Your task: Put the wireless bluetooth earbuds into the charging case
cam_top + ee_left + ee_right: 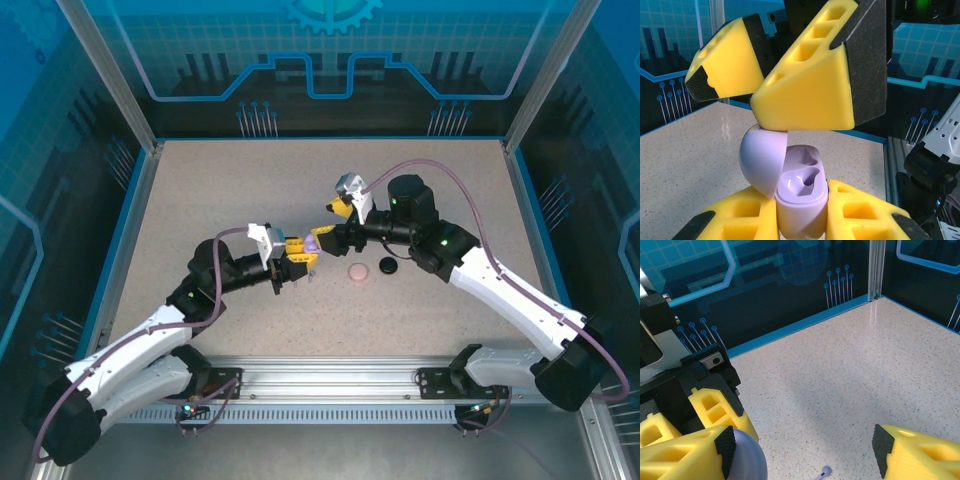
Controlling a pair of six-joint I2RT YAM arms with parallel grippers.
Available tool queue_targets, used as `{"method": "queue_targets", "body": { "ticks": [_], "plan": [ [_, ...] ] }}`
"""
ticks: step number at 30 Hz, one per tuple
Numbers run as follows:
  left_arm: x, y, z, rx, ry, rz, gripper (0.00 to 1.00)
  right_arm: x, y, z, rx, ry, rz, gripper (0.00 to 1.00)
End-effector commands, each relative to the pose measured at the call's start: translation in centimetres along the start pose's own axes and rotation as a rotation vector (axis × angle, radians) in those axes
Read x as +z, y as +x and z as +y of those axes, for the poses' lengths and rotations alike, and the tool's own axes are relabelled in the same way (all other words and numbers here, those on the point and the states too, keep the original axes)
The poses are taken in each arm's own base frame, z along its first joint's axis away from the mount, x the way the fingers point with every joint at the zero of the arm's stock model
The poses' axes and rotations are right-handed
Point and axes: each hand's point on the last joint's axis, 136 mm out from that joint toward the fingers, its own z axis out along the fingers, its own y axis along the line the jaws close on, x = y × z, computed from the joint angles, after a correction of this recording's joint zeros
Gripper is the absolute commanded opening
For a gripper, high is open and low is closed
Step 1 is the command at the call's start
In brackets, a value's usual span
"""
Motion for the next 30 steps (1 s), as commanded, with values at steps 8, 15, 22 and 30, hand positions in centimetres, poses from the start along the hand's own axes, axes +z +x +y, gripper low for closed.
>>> {"method": "queue_targets", "body": {
  "ticks": [8, 15, 22, 30],
  "plan": [
    [-0.3, -0.2, 0.0, 0.047, -0.021, -0.016, 0.06, -4.9, -3.0, 0.8, 0.012, 0.000, -0.137, 0.89],
    [-0.5, -0.4, -0.3, 0.046, -0.014, -0.031, 0.06, -5.6, -0.1, 2.1, -0.039, -0.062, -0.058, 0.88],
    [-0.7, -1.3, -1.2, 0.056, 0.027, -0.050, 0.06, -5.3, 1.6, 5.5, -0.149, -0.301, -0.031, 0.78],
    [-1.1, -2.3, -2.0, 0.070, 0.055, -0.073, 0.06, -3.6, 2.2, 6.0, -0.153, -0.409, 0.036, 0.69]
  ]
}}
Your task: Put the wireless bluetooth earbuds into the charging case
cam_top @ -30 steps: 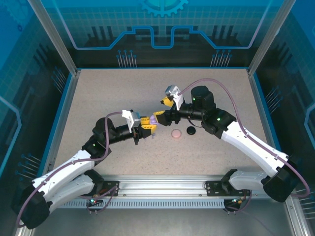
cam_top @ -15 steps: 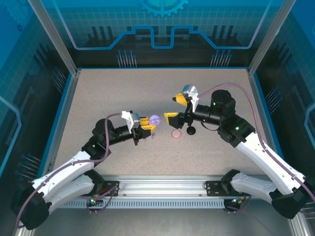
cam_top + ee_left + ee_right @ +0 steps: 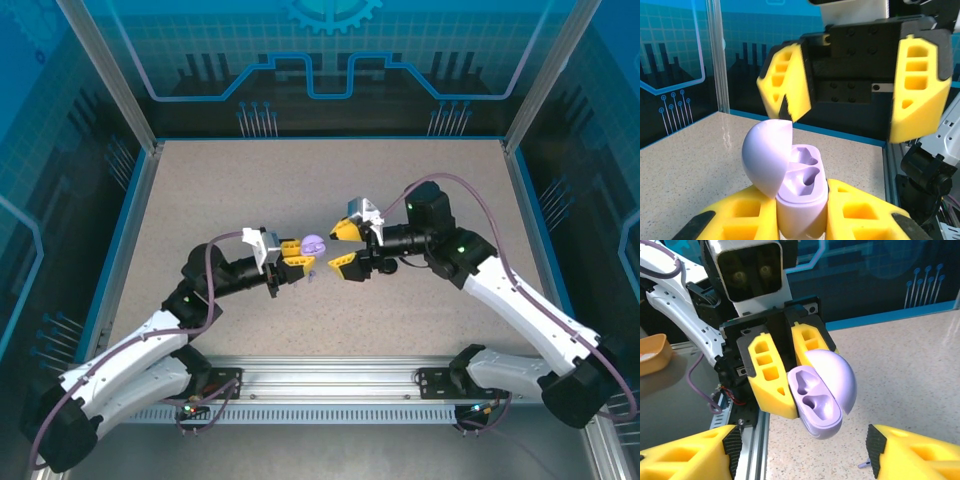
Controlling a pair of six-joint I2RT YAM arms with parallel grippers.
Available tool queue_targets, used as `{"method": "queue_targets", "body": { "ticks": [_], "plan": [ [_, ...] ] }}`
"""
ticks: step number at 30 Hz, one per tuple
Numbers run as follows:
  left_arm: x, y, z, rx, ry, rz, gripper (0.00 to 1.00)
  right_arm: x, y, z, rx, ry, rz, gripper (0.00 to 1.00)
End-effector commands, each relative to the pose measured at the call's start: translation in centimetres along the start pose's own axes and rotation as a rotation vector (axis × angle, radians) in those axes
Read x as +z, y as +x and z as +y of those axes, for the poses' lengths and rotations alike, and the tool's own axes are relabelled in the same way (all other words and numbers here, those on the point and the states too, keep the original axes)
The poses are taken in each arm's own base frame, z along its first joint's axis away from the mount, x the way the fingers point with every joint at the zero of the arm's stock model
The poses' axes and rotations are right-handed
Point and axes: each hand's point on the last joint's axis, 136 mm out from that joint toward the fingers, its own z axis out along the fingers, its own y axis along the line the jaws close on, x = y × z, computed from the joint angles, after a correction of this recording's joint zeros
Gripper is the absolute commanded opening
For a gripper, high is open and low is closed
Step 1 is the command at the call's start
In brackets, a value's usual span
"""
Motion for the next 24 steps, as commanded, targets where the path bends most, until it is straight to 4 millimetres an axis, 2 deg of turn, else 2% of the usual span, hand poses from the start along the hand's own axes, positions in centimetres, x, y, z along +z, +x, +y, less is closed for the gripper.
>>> {"method": "queue_targets", "body": {
  "ticks": [1, 6, 16, 24],
  "plan": [
    [-0.2, -1.5, -1.1, 0.037, 0.046, -0.041, 0.06, 0.5, -0.4, 0.9, -0.032, -0.076, 0.006, 0.69],
    [-0.2, -1.8, -1.3, 0.039, 0.051, -0.043, 0.06, 1.6, -0.2, 0.9, -0.030, -0.098, 0.023, 0.65],
    [-0.1, -1.8, -1.3, 0.038, 0.051, -0.041, 0.06, 2.1, -0.1, 0.9, -0.015, -0.124, 0.038, 0.43],
    [0.1, -1.9, -1.3, 0.035, 0.052, -0.044, 0.05, 2.3, 0.1, 0.9, 0.000, -0.133, 0.044, 0.29]
  ]
}}
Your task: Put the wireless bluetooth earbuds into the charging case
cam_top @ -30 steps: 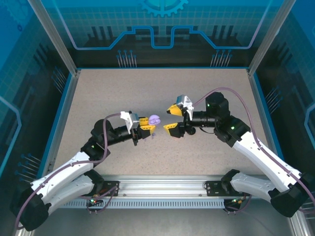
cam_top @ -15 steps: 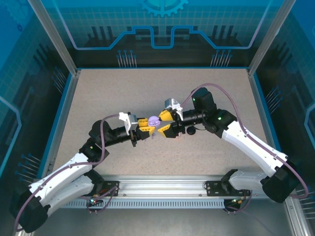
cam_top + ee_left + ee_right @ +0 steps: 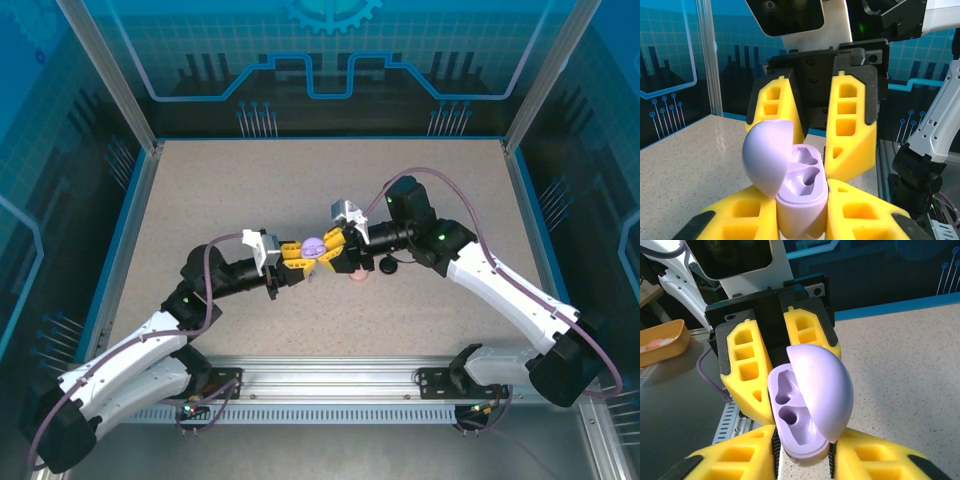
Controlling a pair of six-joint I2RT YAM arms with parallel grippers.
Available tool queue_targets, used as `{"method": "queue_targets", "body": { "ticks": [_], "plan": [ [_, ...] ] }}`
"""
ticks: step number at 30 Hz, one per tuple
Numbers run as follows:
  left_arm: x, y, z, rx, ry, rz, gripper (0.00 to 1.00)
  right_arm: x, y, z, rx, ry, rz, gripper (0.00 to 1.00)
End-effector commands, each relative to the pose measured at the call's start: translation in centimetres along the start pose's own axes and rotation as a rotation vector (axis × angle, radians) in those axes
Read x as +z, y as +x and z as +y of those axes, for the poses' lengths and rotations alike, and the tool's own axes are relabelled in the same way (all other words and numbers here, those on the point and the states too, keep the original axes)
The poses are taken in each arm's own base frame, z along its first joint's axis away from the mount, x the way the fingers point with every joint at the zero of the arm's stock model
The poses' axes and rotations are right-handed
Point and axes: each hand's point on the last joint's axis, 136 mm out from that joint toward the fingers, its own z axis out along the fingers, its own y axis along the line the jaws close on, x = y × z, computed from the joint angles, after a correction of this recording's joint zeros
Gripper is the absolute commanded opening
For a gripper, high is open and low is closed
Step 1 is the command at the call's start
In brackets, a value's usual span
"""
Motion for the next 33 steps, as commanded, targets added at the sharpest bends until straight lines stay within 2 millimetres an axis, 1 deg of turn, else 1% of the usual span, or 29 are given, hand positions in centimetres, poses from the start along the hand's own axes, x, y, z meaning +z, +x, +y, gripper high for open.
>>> {"method": "queue_targets", "body": {
  "ticks": [1, 3, 4, 7, 8, 11, 17, 25, 27, 29, 31, 32, 33],
  "plan": [
    [0.2, -1.7, -0.6, 0.031, 0.025, -0.038, 0.05, 0.0, -1.0, 1.0, -0.010, -0.041, -0.012, 0.27],
    [0.2, -1.6, -0.6, 0.028, 0.025, -0.036, 0.07, -0.1, -1.0, 1.1, -0.011, -0.040, -0.014, 0.22],
    [0.2, -1.6, -0.6, 0.027, 0.026, -0.035, 0.09, -0.2, -1.1, 1.1, -0.014, -0.038, -0.016, 0.21],
    [0.2, -1.3, -0.6, 0.026, 0.023, -0.031, 0.21, -0.5, -1.3, 1.2, -0.021, -0.031, -0.023, 0.20],
    [0.2, -1.1, -0.5, 0.025, 0.021, -0.028, 0.24, -0.6, -1.4, 1.2, -0.025, -0.028, -0.027, 0.20],
    [0.1, -0.7, -0.5, 0.020, 0.021, -0.020, 0.29, -0.7, -1.4, 1.2, -0.024, -0.023, -0.029, 0.19],
    [0.2, 0.0, -0.4, 0.007, 0.019, 0.001, 0.36, -0.8, -1.4, 1.1, -0.021, -0.017, -0.034, 0.18],
    [0.3, 0.3, -0.3, 0.000, 0.016, 0.011, 0.37, -0.9, -1.4, 1.0, -0.019, -0.009, -0.036, 0.17],
    [0.4, 0.3, -0.2, -0.001, 0.016, 0.012, 0.34, -0.8, -1.4, 1.0, -0.018, -0.009, -0.035, 0.17],
    [0.4, 0.2, -0.3, -0.001, 0.019, 0.010, 0.27, -0.8, -1.2, 0.9, -0.011, -0.009, -0.029, 0.17],
    [0.4, 0.0, -0.3, 0.001, 0.019, 0.007, 0.23, -0.7, -0.9, 0.8, -0.005, -0.003, -0.021, 0.18],
    [0.4, -0.1, -0.3, 0.002, 0.019, 0.005, 0.21, -0.7, -0.8, 0.6, -0.002, 0.001, -0.016, 0.19],
    [0.4, -0.1, -0.3, 0.004, 0.017, 0.003, 0.20, -0.7, -0.6, 0.6, 0.001, 0.004, -0.012, 0.21]
  ]
}}
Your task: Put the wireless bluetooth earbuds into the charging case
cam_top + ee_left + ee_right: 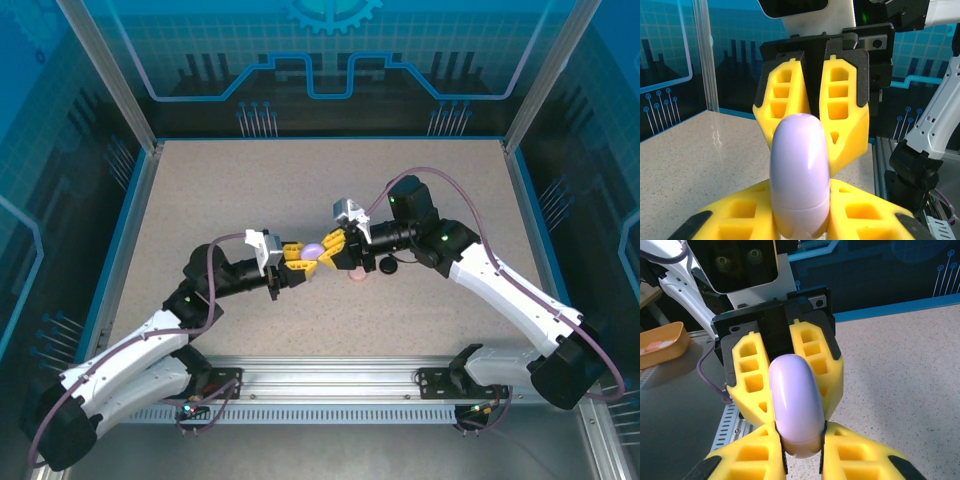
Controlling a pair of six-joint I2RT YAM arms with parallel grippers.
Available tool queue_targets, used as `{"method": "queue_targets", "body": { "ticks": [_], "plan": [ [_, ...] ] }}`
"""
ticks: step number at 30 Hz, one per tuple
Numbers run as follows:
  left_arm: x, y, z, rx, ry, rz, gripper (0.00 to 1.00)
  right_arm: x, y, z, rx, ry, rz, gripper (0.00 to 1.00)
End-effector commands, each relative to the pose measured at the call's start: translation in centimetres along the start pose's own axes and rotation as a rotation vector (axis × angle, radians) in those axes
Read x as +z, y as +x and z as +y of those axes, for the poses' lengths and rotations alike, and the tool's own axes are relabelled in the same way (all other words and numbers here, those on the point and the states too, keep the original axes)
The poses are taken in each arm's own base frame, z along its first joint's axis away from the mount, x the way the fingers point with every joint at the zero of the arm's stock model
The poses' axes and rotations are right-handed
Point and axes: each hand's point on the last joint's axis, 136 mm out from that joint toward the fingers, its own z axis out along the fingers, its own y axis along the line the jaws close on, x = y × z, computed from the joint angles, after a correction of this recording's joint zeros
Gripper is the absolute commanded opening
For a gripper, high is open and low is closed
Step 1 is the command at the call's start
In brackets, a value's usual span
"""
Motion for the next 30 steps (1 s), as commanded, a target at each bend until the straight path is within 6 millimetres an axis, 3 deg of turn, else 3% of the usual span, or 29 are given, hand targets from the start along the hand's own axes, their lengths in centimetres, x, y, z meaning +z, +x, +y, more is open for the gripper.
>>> {"method": "queue_targets", "body": {
  "ticks": [1, 8, 13, 30],
  "plan": [
    [0.1, -0.8, -0.2, 0.019, 0.008, -0.015, 0.18, -0.3, -0.2, 0.4, 0.000, -0.003, 0.000, 0.25],
    [0.1, -0.3, -0.1, 0.017, 0.005, -0.001, 0.14, -1.5, -0.9, -0.1, -0.012, 0.072, -0.020, 0.53],
    [0.3, 0.2, 0.0, 0.016, 0.002, 0.019, 0.14, -0.9, -1.2, -0.2, -0.007, 0.065, -0.018, 0.65],
    [0.4, 0.8, -0.2, 0.025, 0.009, 0.047, 0.14, 0.8, -1.9, -1.6, 0.020, 0.070, -0.012, 0.62]
  ]
}}
